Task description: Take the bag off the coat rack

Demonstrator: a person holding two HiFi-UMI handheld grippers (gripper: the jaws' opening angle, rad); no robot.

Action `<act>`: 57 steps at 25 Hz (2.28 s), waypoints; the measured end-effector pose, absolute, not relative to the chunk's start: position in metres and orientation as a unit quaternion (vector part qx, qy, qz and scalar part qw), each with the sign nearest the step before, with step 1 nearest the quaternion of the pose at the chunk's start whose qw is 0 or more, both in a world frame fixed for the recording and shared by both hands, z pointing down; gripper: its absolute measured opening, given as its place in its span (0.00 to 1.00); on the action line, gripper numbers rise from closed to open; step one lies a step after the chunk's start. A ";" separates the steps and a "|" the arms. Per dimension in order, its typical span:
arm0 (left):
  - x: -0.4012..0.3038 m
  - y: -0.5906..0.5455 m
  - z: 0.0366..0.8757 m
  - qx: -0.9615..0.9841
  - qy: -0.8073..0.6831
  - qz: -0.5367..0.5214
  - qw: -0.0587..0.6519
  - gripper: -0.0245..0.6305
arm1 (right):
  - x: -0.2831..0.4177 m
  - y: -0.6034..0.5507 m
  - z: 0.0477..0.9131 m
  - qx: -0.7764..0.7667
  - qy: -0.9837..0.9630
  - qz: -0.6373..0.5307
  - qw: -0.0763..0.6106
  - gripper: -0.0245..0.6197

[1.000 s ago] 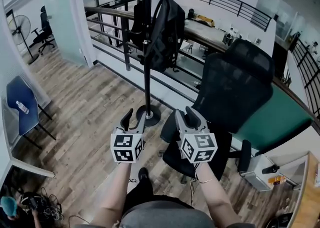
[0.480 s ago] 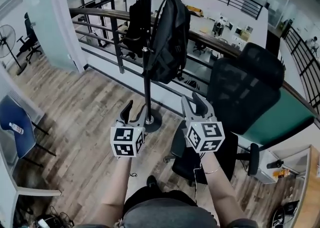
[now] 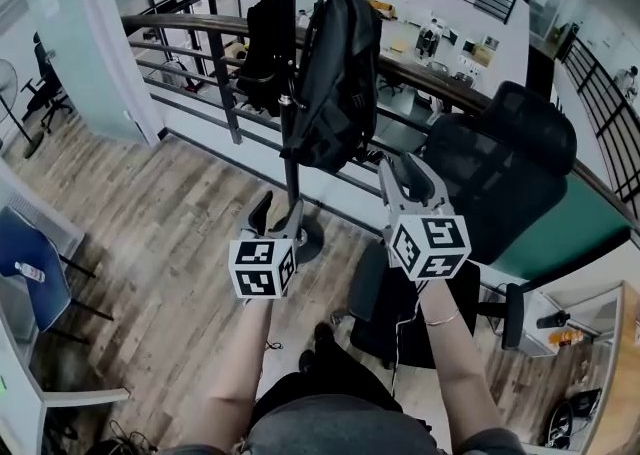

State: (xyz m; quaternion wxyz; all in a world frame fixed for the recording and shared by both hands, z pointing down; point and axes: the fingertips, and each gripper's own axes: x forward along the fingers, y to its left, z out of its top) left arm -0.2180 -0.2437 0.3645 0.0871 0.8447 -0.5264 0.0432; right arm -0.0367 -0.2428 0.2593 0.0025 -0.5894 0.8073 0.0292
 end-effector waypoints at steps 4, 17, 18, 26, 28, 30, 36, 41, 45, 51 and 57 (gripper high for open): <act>-0.216 -0.268 0.383 0.840 -0.529 0.054 0.109 0.38 | -0.034 -0.269 0.252 -0.590 0.807 0.037 0.002 0.25; -0.199 -0.352 0.416 0.833 -0.532 0.094 0.119 0.39 | -0.034 -0.357 0.247 -0.568 0.822 0.041 0.002 0.27; -0.198 -0.357 0.418 0.833 -0.531 0.097 0.118 0.39 | -0.035 -0.363 0.248 -0.564 0.825 0.040 0.000 0.28; -0.194 -0.386 0.405 0.836 -0.533 0.089 0.098 0.40 | -0.050 -0.408 0.240 -0.547 0.835 0.056 -0.020 0.35; -0.193 -0.392 0.400 0.837 -0.533 0.093 0.087 0.40 | -0.054 -0.415 0.234 -0.545 0.835 0.066 -0.022 0.35; -0.189 -0.397 0.399 0.838 -0.531 0.106 0.069 0.40 | -0.055 -0.424 0.232 -0.546 0.834 0.075 -0.027 0.35; -0.179 -0.406 0.402 0.842 -0.523 0.123 0.054 0.40 | -0.065 -0.447 0.224 -0.544 0.831 0.100 -0.067 0.31; -0.169 -0.412 0.403 0.843 -0.521 0.120 0.067 0.36 | -0.060 -0.459 0.227 -0.564 0.814 0.108 -0.090 0.15; -0.167 -0.415 0.404 0.840 -0.528 0.101 0.076 0.24 | -0.062 -0.459 0.226 -0.568 0.812 0.109 -0.082 0.10; -0.167 -0.411 0.401 0.844 -0.523 0.085 0.081 0.16 | -0.063 -0.452 0.223 -0.569 0.810 0.124 -0.063 0.07; -0.167 -0.401 0.393 0.843 -0.527 0.064 0.090 0.14 | -0.069 -0.441 0.213 -0.555 0.817 0.146 -0.053 0.06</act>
